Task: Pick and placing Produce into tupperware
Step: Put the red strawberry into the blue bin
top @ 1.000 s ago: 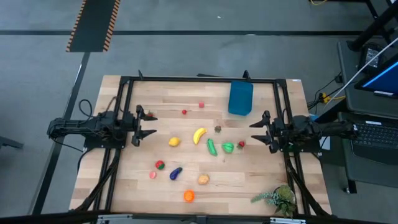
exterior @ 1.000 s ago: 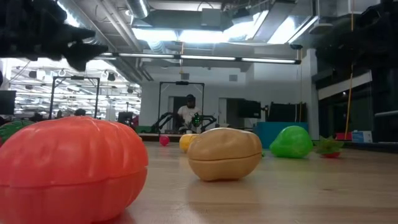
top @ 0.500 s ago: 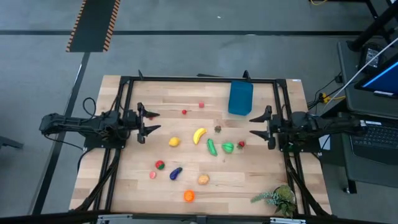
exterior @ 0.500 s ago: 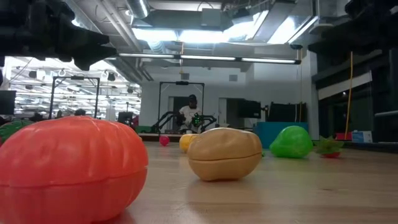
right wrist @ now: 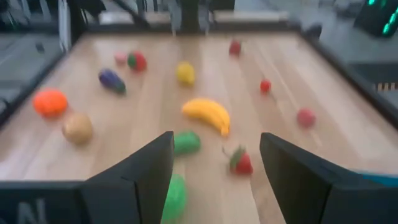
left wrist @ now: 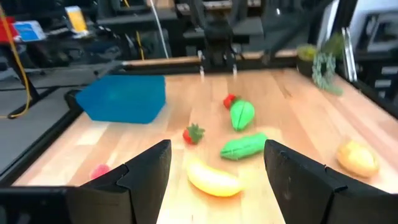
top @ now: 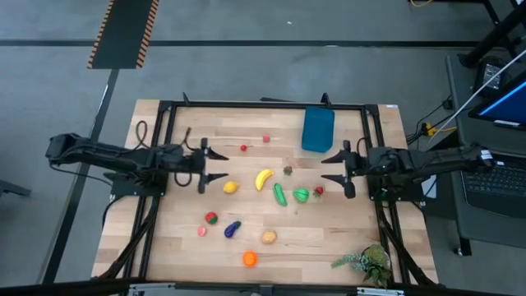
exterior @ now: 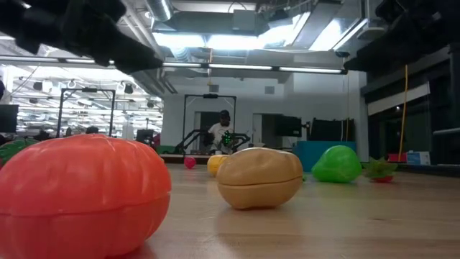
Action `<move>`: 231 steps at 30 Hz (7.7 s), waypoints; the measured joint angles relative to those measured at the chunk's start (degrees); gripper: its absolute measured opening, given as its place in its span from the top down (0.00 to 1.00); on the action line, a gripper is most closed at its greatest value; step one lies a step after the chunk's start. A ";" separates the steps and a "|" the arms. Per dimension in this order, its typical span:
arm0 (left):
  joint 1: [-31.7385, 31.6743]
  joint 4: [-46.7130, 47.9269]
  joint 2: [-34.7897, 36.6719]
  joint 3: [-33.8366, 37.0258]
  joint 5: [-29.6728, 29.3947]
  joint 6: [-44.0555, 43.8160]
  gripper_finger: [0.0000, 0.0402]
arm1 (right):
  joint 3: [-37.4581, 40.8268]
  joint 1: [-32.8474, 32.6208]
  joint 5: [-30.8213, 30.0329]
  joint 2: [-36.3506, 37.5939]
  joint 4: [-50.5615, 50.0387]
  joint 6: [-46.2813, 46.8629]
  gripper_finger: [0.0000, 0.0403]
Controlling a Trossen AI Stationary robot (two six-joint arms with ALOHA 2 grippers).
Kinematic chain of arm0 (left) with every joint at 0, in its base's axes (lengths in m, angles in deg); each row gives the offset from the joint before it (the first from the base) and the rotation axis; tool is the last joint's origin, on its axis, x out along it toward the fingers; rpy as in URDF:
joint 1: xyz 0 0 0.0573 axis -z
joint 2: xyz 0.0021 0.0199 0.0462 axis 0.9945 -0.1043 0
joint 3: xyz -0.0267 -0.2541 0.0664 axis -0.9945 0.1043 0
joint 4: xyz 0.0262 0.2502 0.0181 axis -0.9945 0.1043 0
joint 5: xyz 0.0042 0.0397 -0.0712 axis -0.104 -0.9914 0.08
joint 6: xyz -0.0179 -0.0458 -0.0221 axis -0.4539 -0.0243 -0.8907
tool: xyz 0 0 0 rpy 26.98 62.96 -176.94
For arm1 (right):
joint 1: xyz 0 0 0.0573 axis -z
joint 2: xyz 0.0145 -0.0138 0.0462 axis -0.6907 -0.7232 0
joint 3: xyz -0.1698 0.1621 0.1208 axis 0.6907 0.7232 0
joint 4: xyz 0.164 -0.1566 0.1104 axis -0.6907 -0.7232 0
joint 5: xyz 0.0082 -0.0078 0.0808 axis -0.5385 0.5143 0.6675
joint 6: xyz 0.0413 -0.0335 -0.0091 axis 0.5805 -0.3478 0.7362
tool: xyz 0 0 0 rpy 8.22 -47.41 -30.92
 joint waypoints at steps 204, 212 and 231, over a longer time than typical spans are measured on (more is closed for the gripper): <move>-25.16 -17.77 -18.88 -7.70 30.86 3.38 0.37 | 11.84 -0.75 -34.26 7.46 22.42 -6.15 0.65; -25.16 -17.77 -18.88 -7.70 30.84 3.77 0.37 | 9.73 5.94 -29.34 1.88 17.57 -4.72 0.65; -25.16 -13.18 -18.88 -7.70 30.77 3.96 0.37 | -15.82 29.44 -4.03 -20.11 -12.93 -7.14 0.65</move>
